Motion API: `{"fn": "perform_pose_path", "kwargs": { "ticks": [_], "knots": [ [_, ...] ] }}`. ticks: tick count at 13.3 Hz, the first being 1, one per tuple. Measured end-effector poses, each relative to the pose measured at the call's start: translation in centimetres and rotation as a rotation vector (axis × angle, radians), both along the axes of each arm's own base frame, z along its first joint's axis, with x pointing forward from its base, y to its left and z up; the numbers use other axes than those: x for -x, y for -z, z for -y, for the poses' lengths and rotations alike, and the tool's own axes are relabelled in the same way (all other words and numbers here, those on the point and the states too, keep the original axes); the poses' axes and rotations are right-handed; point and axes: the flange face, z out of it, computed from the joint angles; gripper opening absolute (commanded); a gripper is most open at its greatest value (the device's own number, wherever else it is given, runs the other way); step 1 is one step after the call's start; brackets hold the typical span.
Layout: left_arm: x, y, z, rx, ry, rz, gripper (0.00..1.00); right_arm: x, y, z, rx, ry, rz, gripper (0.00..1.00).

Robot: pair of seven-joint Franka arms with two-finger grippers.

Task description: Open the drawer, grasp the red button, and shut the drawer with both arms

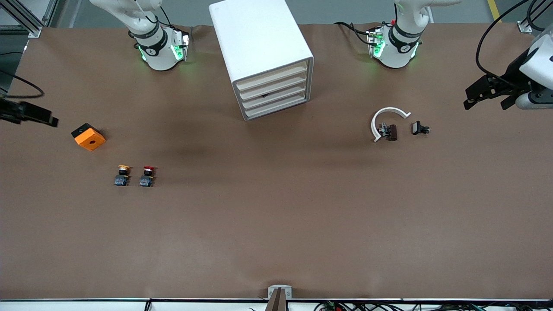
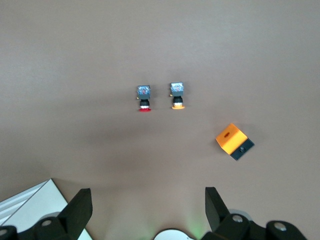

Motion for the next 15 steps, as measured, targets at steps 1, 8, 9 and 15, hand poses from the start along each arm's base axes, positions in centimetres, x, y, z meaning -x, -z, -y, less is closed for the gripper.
{"fn": "perform_pose_path", "kwargs": {
  "ticks": [1,8,9,15],
  "knots": [
    [0.0,-0.1,0.0,0.0,-0.005,-0.02,1.0,0.6,-0.8,0.2,0.0,0.004,0.007,1.0],
    [-0.9,-0.6,0.1,0.0,-0.017,-0.034,1.0,4.6,-0.6,-0.7,0.004,0.0,0.048,1.0],
    [-0.9,-0.5,0.2,0.0,-0.015,-0.036,1.0,5.4,-0.5,-0.6,0.002,0.002,0.055,1.0],
    [-1.3,0.1,0.6,-0.001,-0.007,-0.05,1.0,6.5,0.0,0.4,-0.002,0.023,0.059,1.0]
  ]
}}
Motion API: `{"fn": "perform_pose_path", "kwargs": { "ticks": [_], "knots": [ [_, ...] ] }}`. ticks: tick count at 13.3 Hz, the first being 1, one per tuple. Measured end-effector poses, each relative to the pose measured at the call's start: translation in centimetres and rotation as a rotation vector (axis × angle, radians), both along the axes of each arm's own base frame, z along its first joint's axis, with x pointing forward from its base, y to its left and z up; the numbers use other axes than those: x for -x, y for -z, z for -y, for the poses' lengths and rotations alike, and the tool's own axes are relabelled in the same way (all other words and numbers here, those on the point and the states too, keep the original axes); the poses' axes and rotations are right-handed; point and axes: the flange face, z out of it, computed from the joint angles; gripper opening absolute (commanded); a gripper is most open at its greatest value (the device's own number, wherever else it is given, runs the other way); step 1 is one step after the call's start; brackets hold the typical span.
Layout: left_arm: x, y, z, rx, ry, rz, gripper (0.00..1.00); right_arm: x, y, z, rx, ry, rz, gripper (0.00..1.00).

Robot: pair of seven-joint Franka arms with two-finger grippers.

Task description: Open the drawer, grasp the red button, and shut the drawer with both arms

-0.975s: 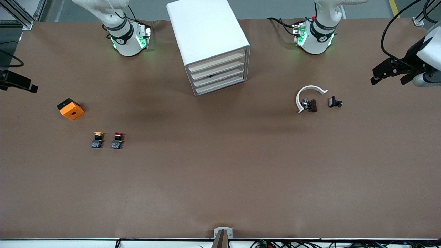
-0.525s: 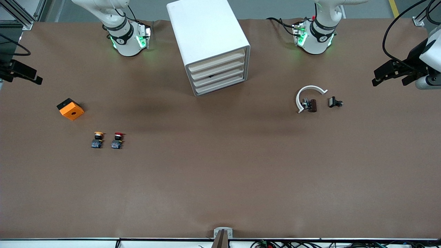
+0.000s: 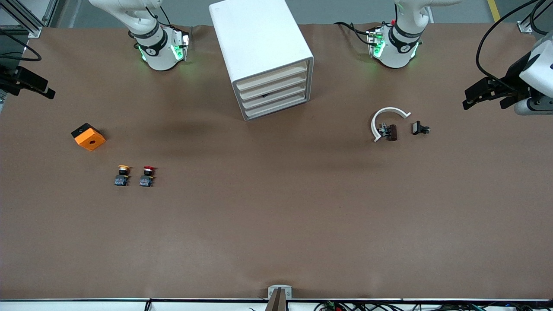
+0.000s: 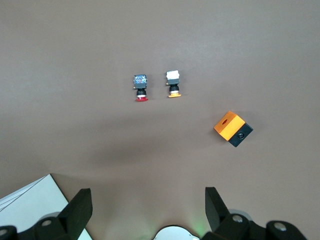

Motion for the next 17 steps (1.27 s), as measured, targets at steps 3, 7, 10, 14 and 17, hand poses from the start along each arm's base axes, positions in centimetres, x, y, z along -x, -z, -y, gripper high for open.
{"fn": "perform_pose_path", "kwargs": {
  "ticks": [3,7,10,14,17],
  "knots": [
    [0.0,0.0,0.0,0.0,0.0,0.0,1.0,0.0,0.0,0.2,0.003,0.002,0.005,1.0],
    [0.0,-0.1,0.0,0.0,0.0,0.001,1.0,-0.4,-0.2,-2.6,0.066,-0.057,0.016,1.0],
    [-0.1,-0.1,0.0,0.0,0.0,0.001,1.0,-0.4,-0.5,-2.5,0.071,-0.084,0.033,1.0],
    [-0.1,0.0,0.0,0.0,0.0,0.0,1.0,-0.4,-0.5,-1.8,0.07,-0.083,0.036,1.0],
    [-0.1,0.0,0.0,0.0,0.0,0.0,1.0,-0.4,-0.6,-1.7,0.07,-0.081,0.041,1.0]
  ]
}}
